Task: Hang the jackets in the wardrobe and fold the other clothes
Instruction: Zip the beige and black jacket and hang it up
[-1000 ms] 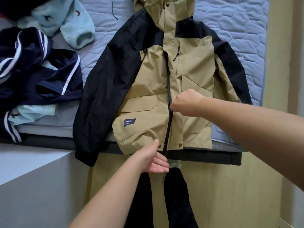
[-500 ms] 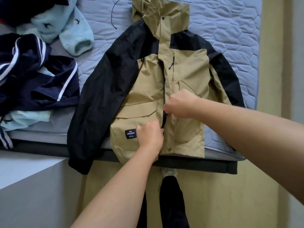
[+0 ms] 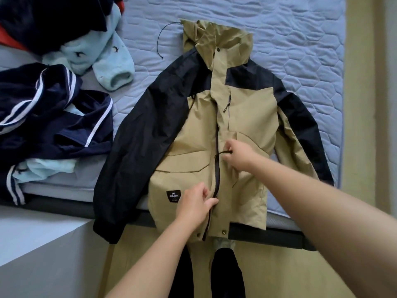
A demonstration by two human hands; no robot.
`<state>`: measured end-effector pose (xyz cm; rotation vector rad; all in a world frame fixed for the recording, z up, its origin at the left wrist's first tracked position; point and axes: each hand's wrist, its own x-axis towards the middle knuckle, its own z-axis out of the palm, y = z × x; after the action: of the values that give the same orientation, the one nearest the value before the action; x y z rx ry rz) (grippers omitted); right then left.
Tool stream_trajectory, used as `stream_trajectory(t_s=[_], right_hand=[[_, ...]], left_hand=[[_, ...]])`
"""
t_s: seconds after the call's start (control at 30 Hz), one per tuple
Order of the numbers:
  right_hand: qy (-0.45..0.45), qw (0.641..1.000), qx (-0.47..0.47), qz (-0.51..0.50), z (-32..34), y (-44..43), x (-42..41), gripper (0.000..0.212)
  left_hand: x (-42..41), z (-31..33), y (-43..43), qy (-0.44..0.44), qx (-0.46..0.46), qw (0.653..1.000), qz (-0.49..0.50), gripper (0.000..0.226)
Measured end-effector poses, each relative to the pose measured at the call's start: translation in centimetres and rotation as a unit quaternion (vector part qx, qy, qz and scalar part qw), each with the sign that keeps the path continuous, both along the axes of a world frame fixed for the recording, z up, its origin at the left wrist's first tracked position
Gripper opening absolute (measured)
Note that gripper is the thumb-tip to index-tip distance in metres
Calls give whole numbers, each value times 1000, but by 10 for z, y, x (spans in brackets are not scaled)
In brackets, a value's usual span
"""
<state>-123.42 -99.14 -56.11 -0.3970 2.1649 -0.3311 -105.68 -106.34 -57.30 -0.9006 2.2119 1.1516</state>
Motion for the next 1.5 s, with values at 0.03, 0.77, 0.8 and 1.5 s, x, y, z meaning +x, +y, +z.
stream_trajectory(t_s=[0.03,0.77,0.8,1.5], right_hand=[[-47,991,-22,-127,-6,5,8,20],[-177,868,-195,-421,-2,74,51,10],[-180,860,-202,-433,-2,75,53,11],[152,978,-140,4,-2,49,43,22]], left_hand=[[-1,-1,0,1,13,1000,5,35],[-76,-15,31,-103,173,964,172,29],[-78,-13,34,-106,198,957,185,29],[-51,-6,37,10,50,972,230,33]])
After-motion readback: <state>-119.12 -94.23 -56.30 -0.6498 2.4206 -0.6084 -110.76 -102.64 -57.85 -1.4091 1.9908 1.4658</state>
